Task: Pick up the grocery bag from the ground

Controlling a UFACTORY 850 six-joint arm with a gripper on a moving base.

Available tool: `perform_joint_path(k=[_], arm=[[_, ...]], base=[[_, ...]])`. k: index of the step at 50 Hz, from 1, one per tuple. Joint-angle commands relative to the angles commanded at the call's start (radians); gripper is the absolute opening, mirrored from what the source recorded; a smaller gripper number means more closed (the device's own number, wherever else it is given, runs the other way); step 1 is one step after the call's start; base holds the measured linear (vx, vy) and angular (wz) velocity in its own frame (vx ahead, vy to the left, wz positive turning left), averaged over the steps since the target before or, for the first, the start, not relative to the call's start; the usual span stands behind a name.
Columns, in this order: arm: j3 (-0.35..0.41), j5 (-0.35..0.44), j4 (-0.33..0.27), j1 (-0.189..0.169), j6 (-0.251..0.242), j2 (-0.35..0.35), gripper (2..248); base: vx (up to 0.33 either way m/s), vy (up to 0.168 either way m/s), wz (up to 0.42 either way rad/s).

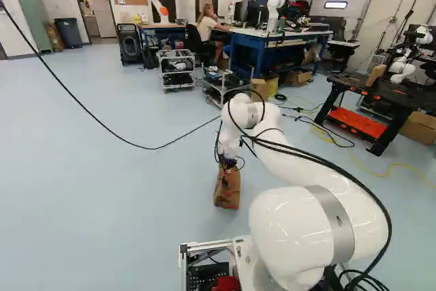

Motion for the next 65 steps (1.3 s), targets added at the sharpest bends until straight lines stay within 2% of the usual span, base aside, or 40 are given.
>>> perform_joint_path(k=[65], arm=[[0.229,0.0,0.0,0.0,0.0,0.243,30]], base=[[0.0,0.0,0.0]])
